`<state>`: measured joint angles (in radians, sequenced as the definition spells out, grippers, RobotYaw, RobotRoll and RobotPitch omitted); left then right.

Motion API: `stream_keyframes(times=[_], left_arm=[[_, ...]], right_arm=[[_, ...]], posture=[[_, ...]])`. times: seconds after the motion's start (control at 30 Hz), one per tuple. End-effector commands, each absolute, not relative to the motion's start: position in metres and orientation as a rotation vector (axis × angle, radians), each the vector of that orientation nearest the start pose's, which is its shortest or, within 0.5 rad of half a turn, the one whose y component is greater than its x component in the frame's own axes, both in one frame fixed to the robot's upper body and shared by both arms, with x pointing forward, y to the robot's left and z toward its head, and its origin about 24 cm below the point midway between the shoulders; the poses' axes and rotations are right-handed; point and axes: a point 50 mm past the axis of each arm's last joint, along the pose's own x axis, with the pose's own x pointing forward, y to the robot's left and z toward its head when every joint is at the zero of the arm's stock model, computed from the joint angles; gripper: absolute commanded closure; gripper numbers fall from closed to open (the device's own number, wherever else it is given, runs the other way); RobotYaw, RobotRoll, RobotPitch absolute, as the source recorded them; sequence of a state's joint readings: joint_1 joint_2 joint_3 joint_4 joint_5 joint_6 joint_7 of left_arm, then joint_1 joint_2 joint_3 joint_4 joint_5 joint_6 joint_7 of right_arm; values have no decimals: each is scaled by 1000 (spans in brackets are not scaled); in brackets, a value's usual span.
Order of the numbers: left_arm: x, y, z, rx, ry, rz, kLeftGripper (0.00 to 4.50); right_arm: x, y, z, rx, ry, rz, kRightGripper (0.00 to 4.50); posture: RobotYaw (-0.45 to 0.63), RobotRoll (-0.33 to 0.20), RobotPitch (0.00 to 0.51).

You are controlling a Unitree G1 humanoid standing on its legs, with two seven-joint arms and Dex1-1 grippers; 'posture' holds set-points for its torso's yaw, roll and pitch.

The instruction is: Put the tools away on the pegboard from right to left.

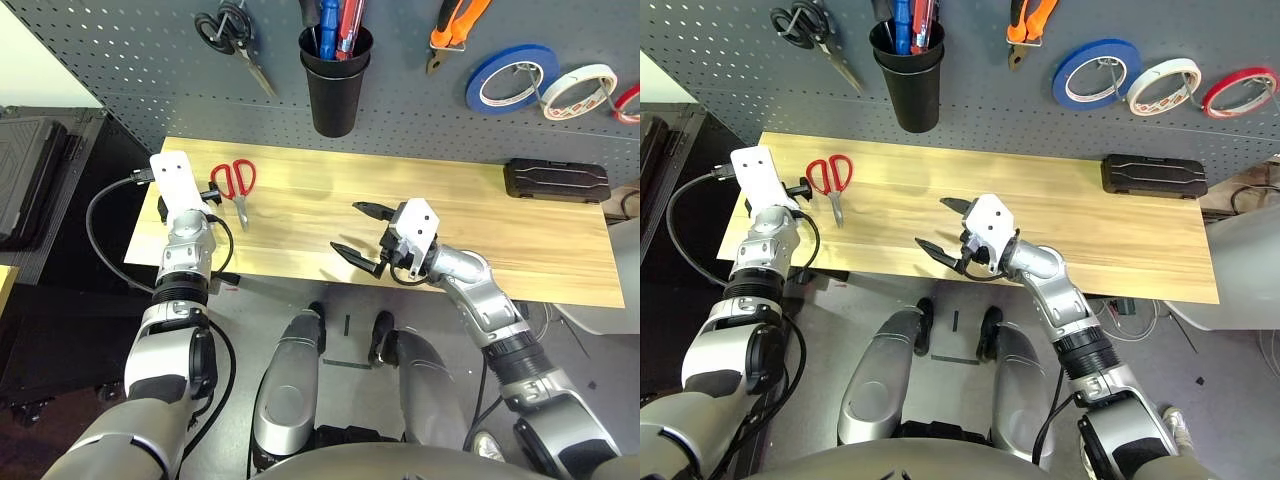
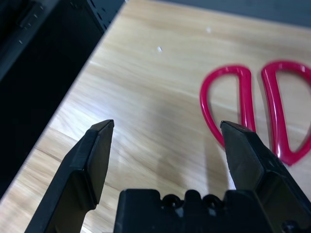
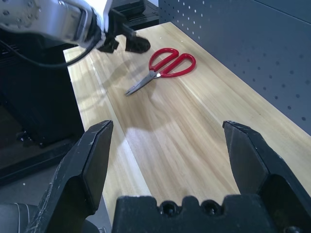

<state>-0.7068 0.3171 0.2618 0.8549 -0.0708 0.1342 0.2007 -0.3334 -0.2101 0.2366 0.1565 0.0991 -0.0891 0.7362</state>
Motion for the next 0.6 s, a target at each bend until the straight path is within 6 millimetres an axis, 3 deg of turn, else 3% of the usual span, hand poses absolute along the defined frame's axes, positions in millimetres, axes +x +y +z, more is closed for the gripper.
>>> stream_keyframes(times=[0.03,0.57,0.6], left_arm=[[361,259,64,74,274,442,15],[358,262,47,97,386,471,15],[358,260,44,94,400,463,181]], right_arm=[[278,-85,79,-233,-122,1026,0],[272,-90,86,-236,-114,998,0],[272,-90,86,-237,-114,996,0]], posture=[[213,0,427],[162,0,441],[161,0,440]])
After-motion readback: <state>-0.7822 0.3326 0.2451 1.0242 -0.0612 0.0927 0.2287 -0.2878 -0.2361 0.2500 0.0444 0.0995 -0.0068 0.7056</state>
